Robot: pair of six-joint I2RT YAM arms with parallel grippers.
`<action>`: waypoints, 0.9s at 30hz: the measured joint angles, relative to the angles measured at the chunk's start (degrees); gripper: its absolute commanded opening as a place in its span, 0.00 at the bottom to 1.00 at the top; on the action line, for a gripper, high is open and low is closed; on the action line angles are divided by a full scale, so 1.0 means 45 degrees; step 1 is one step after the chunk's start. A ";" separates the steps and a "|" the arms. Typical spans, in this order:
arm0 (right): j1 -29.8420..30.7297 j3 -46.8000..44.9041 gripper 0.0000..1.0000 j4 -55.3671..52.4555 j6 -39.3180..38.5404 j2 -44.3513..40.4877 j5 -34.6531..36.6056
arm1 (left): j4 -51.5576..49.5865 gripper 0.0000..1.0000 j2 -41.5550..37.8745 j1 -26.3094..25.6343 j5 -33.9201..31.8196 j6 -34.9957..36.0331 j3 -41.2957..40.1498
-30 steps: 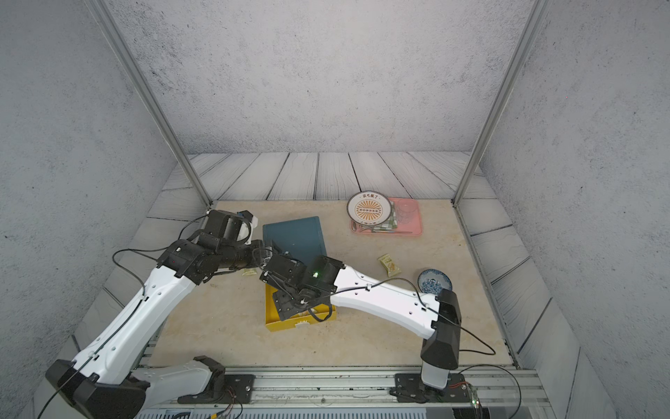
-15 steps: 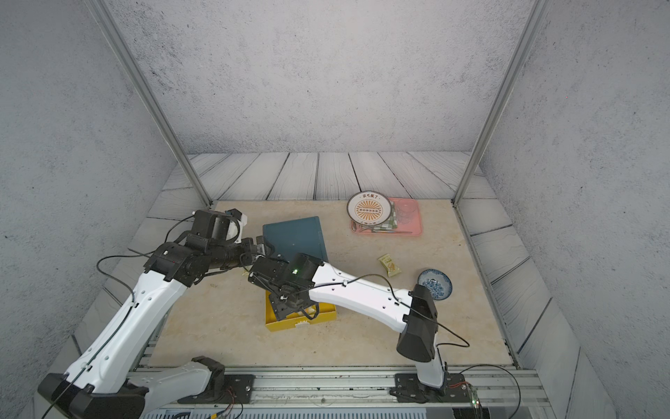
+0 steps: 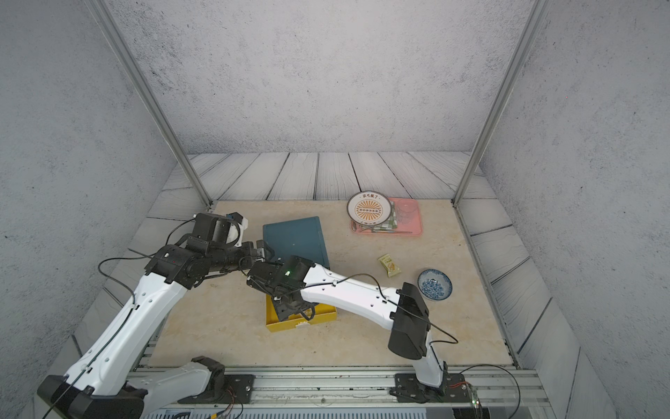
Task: Take the cookies out of the drawer
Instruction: Pick up the cookie from the drawer.
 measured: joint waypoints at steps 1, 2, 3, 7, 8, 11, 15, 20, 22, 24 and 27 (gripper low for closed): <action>-0.0005 0.0000 0.63 0.0019 0.0000 0.0068 0.0044 | 0.0000 0.95 -0.0005 0.0000 0.0000 0.0000 -0.0005; -0.0005 0.0000 0.62 0.0058 -0.0005 0.0097 0.0068 | 0.0010 0.95 -0.0010 0.0000 0.0000 0.0000 -0.0005; -0.0005 -0.0005 0.59 0.0058 -0.0005 0.0102 0.0078 | 0.0005 0.95 -0.0024 0.0005 0.0000 0.0005 -0.0005; -0.0005 -0.0010 0.51 0.0053 -0.0005 0.0102 0.0092 | 0.0005 0.95 -0.0087 0.0058 0.0005 0.0049 -0.0063; -0.0005 -0.0010 0.47 0.0053 -0.0019 0.0102 0.0097 | 0.0005 0.95 -0.0102 0.0063 0.0005 0.0053 -0.0073; -0.0005 -0.0010 0.41 0.0049 -0.0039 0.0097 0.0160 | 0.0010 0.94 -0.0121 0.0083 0.0044 0.0083 -0.0073; -0.0005 -0.0010 0.39 0.0053 -0.0049 0.0097 0.0243 | 0.0010 0.94 -0.0121 0.0102 0.0058 0.0097 -0.0078; -0.0005 -0.0005 0.38 0.0053 -0.0049 0.0083 0.0369 | 0.0015 0.94 -0.0121 0.0102 0.0092 0.0155 -0.0078; -0.0005 0.0000 0.36 0.0049 -0.0049 0.0063 0.0461 | 0.0015 0.94 -0.0121 0.0102 0.0092 0.0214 -0.0078; -0.0005 0.0083 0.36 -0.0005 -0.0058 0.0039 0.0578 | 0.0015 0.94 -0.0121 0.0102 0.0092 0.0253 -0.0078; -0.0010 0.0432 0.36 -0.0049 -0.0121 -0.0039 0.0845 | 0.0015 0.94 -0.0121 0.0102 0.0087 0.0296 -0.0078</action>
